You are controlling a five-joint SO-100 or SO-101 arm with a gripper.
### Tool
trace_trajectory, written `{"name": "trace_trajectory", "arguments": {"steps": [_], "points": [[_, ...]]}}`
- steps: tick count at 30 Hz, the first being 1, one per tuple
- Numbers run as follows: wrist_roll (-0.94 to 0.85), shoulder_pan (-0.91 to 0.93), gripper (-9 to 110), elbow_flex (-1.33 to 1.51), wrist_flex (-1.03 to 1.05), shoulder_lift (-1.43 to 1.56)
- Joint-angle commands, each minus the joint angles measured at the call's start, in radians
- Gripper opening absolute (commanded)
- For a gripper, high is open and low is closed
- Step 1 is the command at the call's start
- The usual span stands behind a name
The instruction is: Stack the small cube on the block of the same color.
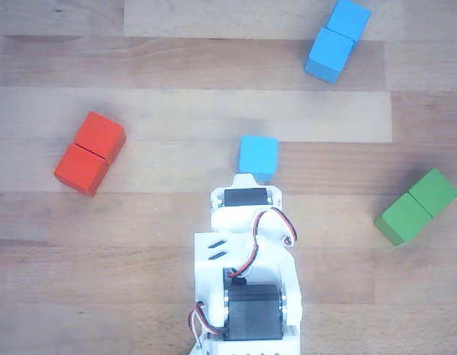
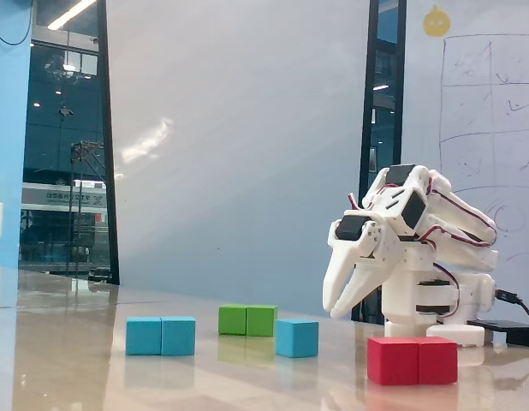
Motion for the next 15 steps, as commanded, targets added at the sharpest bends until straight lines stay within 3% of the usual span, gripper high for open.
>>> {"name": "trace_trajectory", "arguments": {"steps": [1,15], "points": [[0.006,-0.002,4,-0.021,0.003,0.034],[0.006,-0.014,4,-0.023,0.003,0.034]]}}
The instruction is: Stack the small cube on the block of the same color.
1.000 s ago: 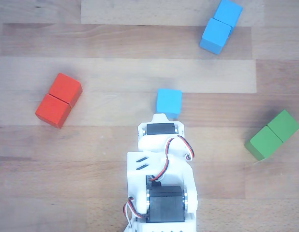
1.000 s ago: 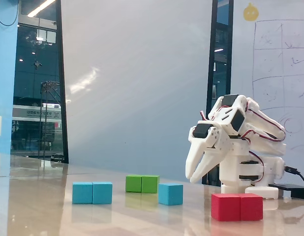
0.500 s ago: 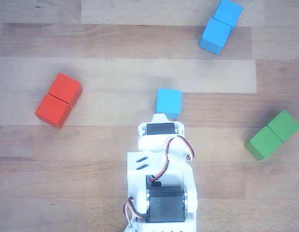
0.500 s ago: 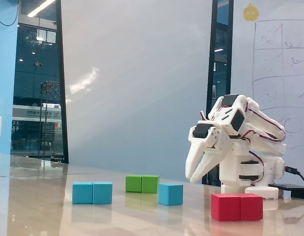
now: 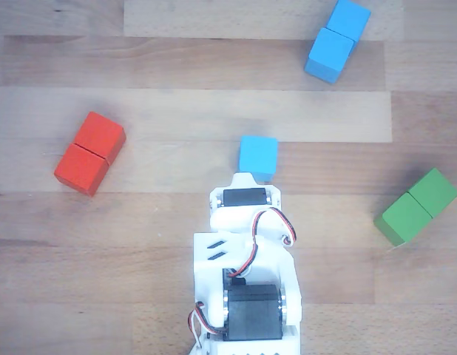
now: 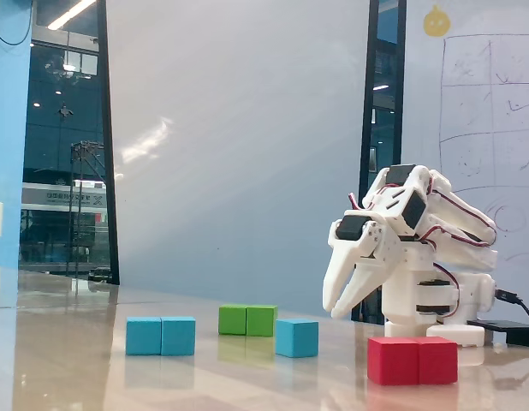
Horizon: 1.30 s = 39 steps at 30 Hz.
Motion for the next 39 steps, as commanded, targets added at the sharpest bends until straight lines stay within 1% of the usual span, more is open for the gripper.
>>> {"name": "trace_trajectory", "arguments": {"steps": [1,9,12,15,23,27,32,39], "points": [[0.006,-0.009,4,-0.023,0.003,0.034],[0.009,-0.009,4,-0.055,0.014,-0.043],[0.008,0.003,4,-0.121,0.000,-0.100],[0.008,0.002,4,-0.252,-0.009,-0.178],[0.008,-0.008,4,-0.629,0.026,-0.635],[0.008,-0.008,4,-0.753,0.043,-0.854],[0.008,-0.002,4,-0.810,0.038,-1.055],[0.008,0.005,4,-0.822,0.023,-1.204]]}}
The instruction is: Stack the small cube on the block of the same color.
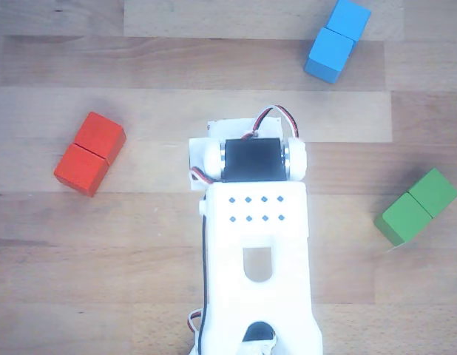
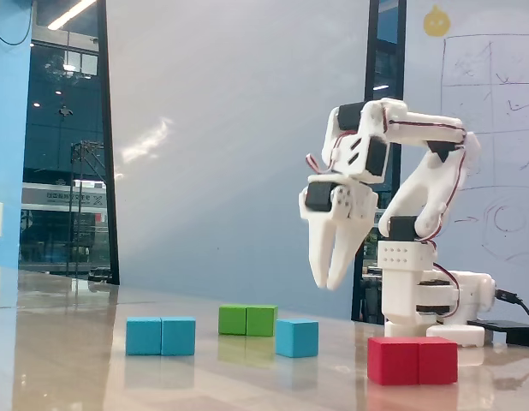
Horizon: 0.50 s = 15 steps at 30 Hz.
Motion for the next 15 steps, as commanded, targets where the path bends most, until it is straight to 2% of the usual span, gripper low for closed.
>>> {"name": "trace_trajectory", "arguments": {"steps": [1,7,15], "points": [[0.003,0.005,4,-0.098,-0.015,-0.052],[-0.026,0.005,7,-0.092,-0.080,-0.092],[-0.110,0.032,28,-0.081,-0.124,-0.123]]}}
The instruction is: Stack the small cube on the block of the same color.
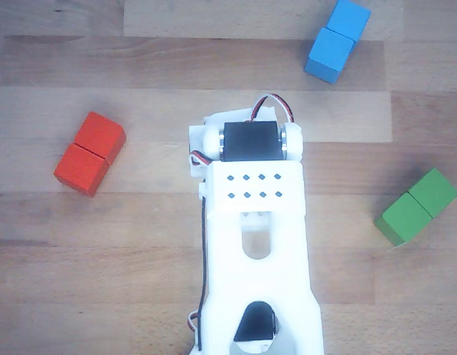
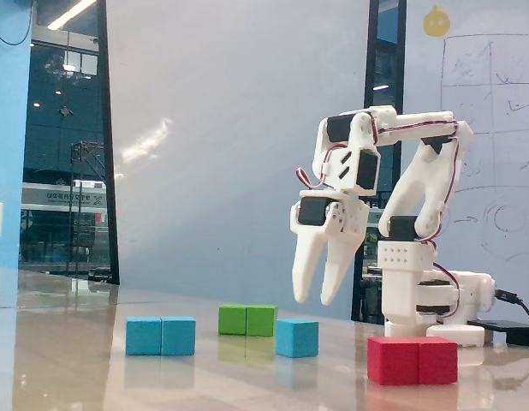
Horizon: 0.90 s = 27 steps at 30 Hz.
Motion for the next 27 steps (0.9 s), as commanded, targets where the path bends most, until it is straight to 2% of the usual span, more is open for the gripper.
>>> {"name": "trace_trajectory", "arguments": {"steps": [1,6,27], "points": [[-0.017,0.049,30,-0.081,-0.032,-0.034],[-0.025,0.109,30,-0.084,-0.072,-0.123],[-0.018,0.121,27,-0.095,-0.193,-0.311]]}}
